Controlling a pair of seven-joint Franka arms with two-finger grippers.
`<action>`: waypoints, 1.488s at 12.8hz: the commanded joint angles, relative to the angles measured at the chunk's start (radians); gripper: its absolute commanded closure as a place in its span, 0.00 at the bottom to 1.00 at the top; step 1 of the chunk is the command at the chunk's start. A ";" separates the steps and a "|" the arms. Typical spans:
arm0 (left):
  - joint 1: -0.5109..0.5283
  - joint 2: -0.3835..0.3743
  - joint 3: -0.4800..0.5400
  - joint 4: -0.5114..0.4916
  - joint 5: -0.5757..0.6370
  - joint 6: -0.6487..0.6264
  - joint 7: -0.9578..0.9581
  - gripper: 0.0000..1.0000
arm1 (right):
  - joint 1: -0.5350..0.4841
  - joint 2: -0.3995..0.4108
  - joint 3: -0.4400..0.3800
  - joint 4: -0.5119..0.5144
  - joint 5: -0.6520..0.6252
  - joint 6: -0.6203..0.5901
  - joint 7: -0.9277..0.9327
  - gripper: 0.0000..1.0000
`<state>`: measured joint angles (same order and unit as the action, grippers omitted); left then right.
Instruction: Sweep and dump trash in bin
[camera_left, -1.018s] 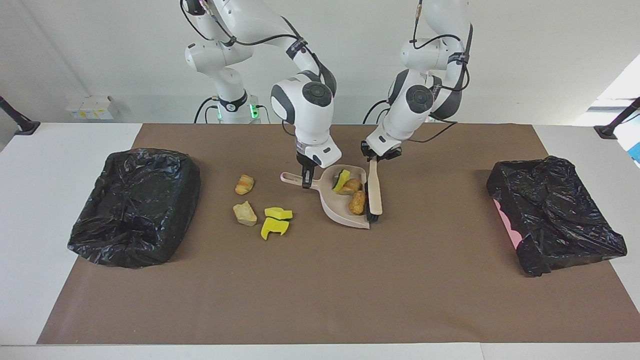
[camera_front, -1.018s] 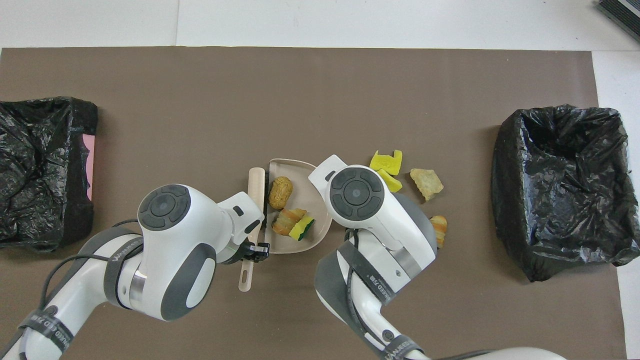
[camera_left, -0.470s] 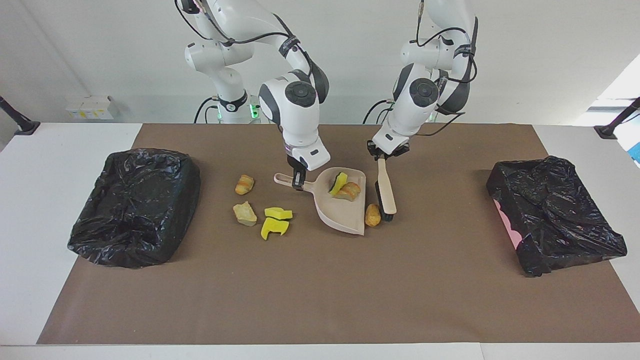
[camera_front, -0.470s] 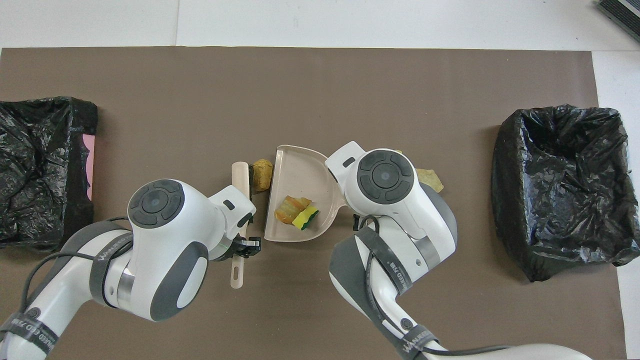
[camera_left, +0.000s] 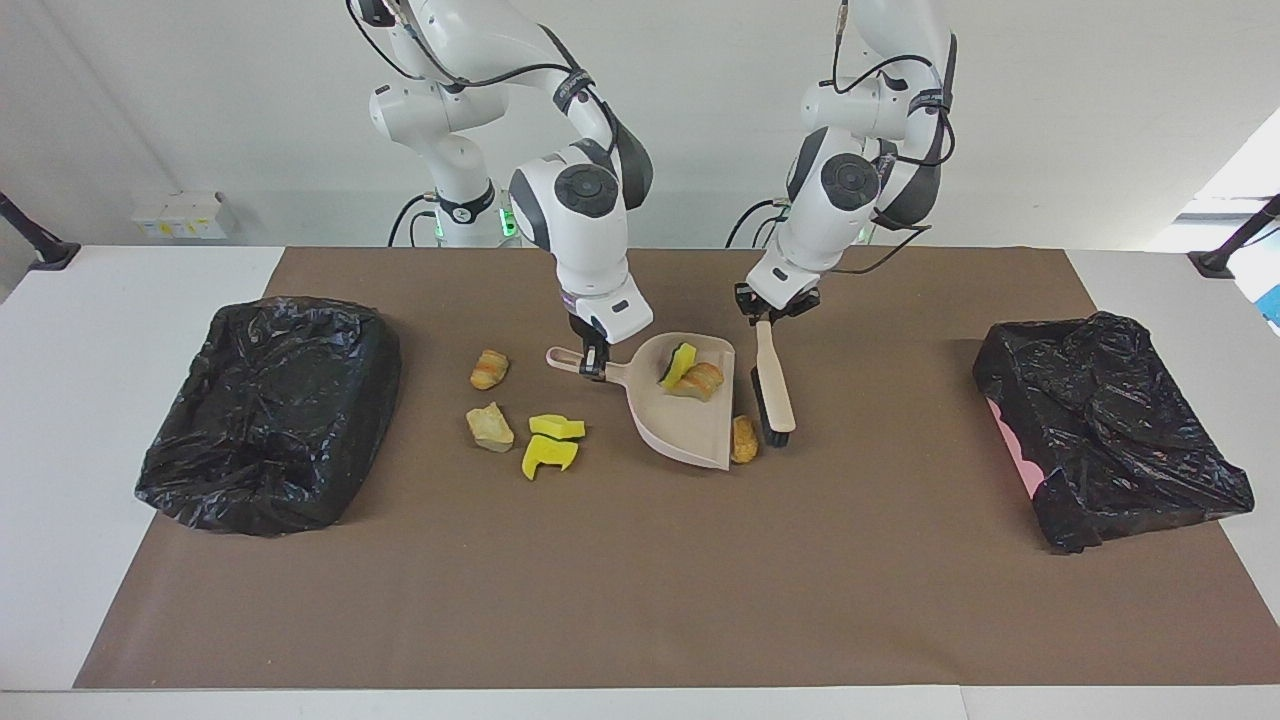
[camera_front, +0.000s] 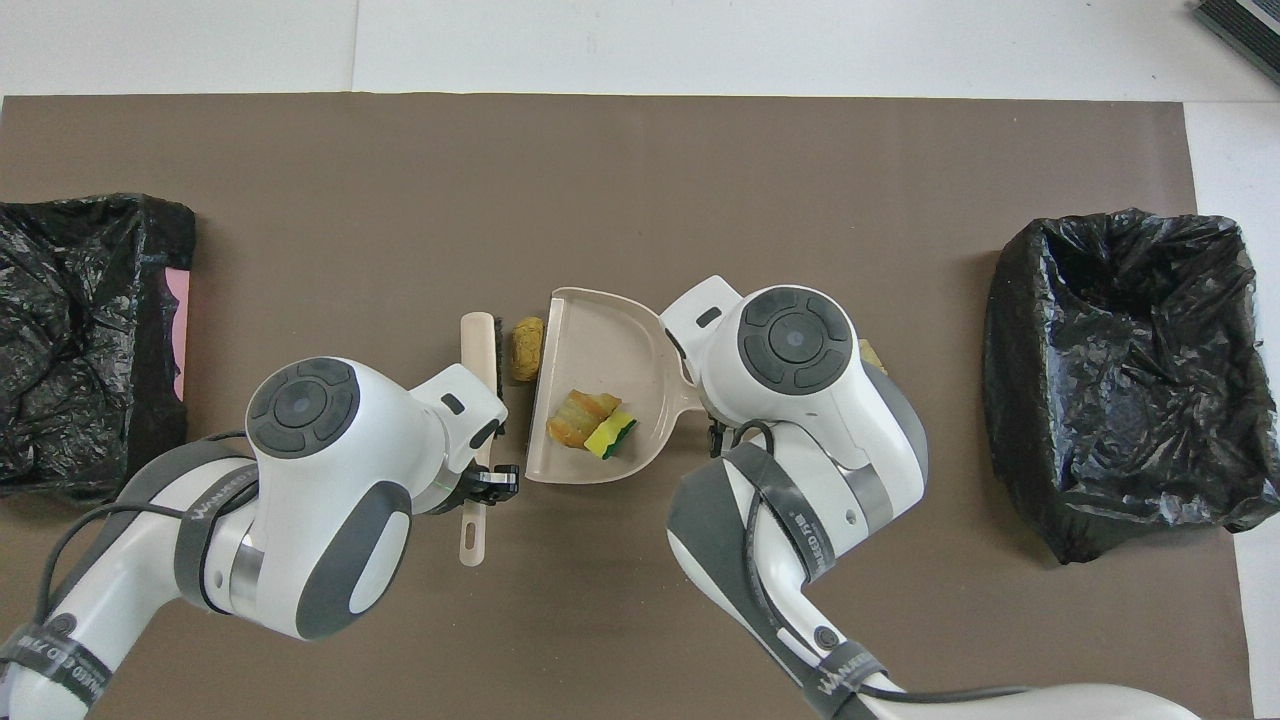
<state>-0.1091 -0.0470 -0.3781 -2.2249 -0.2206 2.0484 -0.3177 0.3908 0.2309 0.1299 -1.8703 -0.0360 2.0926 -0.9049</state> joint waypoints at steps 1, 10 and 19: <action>0.034 0.010 -0.002 -0.022 0.012 0.051 0.057 1.00 | -0.012 -0.031 0.004 -0.018 0.005 -0.038 -0.086 1.00; 0.059 0.050 -0.007 -0.042 0.012 0.076 0.205 1.00 | 0.003 -0.045 0.004 -0.061 -0.094 -0.100 -0.043 1.00; -0.075 0.033 -0.016 -0.047 0.000 0.056 0.240 1.00 | 0.031 -0.038 0.005 -0.076 -0.107 -0.077 0.061 1.00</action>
<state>-0.1434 0.0130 -0.4002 -2.2555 -0.2202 2.1083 -0.0770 0.4181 0.2081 0.1312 -1.9232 -0.1294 1.9981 -0.8784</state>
